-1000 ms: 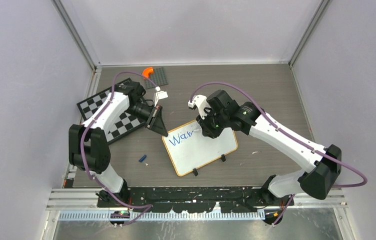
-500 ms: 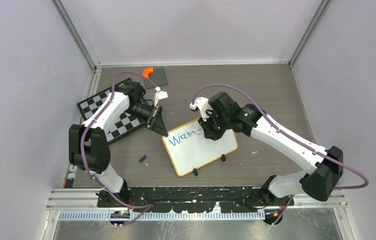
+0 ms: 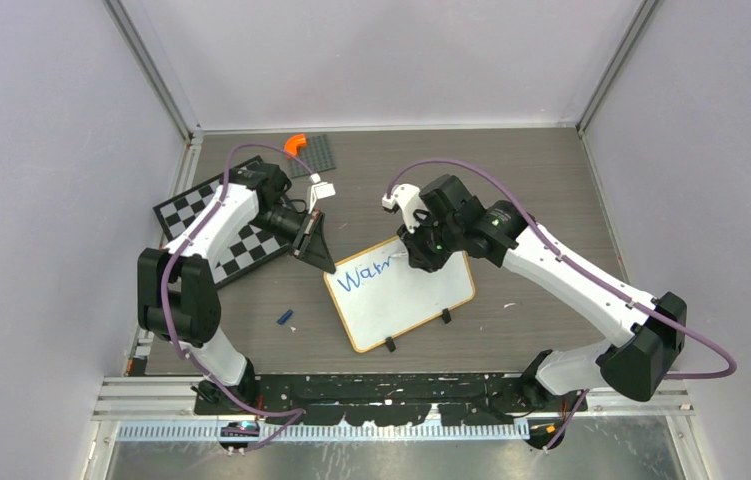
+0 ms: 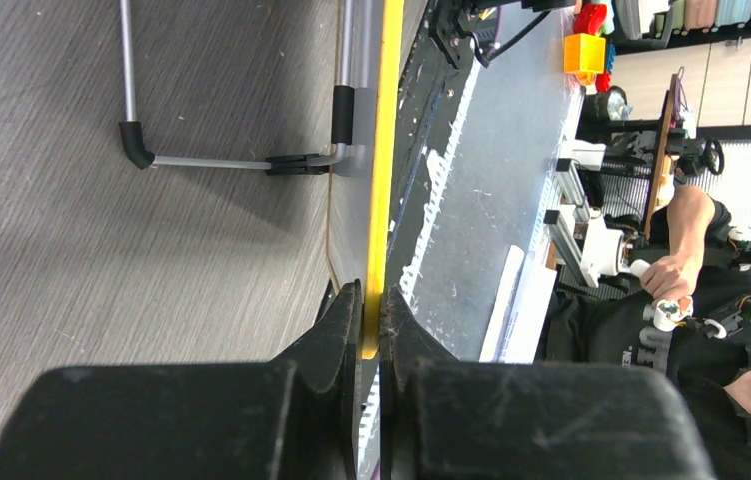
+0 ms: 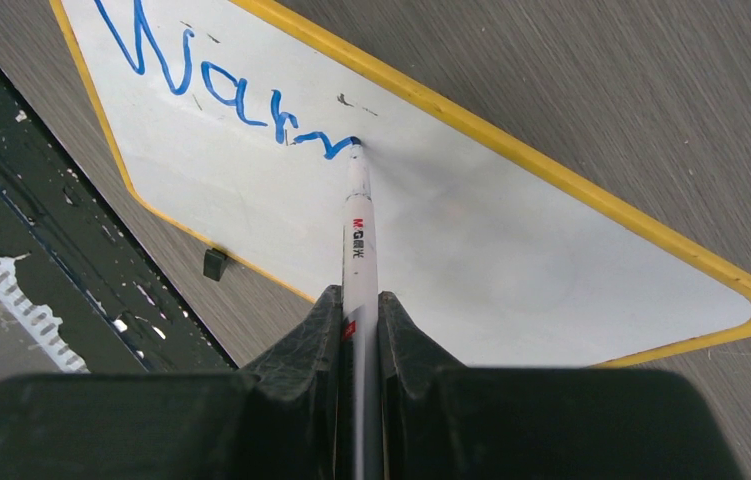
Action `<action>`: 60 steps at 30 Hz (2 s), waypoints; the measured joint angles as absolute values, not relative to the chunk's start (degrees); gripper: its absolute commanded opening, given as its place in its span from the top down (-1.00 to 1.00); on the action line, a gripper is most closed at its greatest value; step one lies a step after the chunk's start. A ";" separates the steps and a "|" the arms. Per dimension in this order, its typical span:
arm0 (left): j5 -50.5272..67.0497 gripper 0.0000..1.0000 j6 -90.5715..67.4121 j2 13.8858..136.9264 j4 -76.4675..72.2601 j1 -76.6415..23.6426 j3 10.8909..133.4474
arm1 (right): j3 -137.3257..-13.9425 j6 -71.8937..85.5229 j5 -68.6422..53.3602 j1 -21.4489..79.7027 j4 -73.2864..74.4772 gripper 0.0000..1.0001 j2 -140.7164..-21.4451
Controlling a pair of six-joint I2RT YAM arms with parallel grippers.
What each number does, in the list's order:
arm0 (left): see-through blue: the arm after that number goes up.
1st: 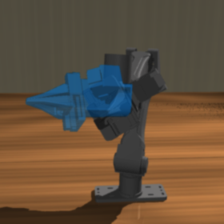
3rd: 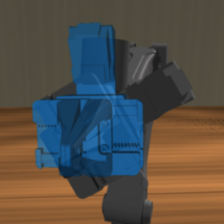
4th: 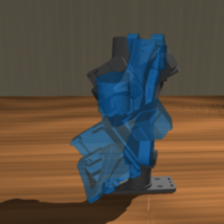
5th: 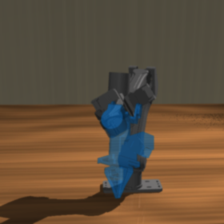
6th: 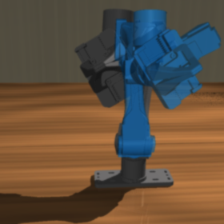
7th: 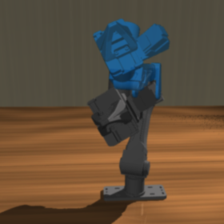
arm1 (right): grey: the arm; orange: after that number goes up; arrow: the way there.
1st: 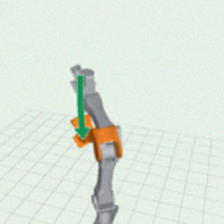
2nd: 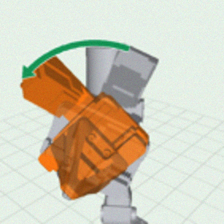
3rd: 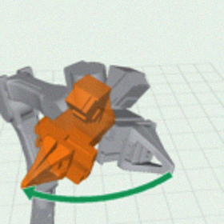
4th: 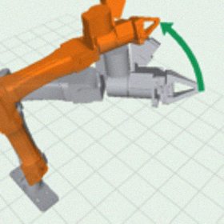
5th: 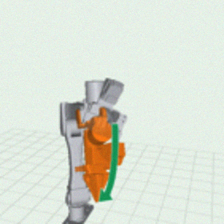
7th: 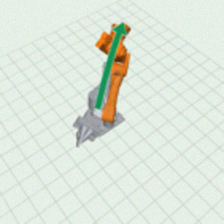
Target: Write a sentence on the whiteboard
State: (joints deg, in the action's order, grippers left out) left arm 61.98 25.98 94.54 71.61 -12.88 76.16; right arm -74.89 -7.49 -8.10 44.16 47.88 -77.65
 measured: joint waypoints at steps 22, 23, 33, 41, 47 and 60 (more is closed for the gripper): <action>62.04 1.00 25.98 95.02 72.03 -12.95 76.49 | -72.36 -7.66 -9.61 43.38 49.52 0.99 -76.58; 62.08 1.00 25.98 95.02 72.07 -12.97 76.49 | -72.36 -7.66 -9.80 43.38 49.63 0.99 -76.58; 62.15 1.00 25.98 95.02 72.16 -13.15 76.60 | -72.60 -8.27 -12.80 41.56 51.72 1.00 -73.82; 62.00 1.00 26.55 95.70 73.32 -13.37 77.47 | -73.87 -8.29 -14.24 38.48 52.16 1.00 -72.66; 59.66 1.00 27.79 96.99 75.37 -13.61 79.77 | -73.93 -8.19 -15.40 37.95 52.34 0.99 -72.20; 50.78 0.36 36.60 106.02 83.35 -14.24 96.55 | -73.93 -7.62 -17.34 36.67 52.36 0.99 -70.13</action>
State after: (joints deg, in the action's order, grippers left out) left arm 50.78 36.60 106.02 83.35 -14.24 96.55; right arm -73.93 -7.62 -17.34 36.67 52.36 -70.13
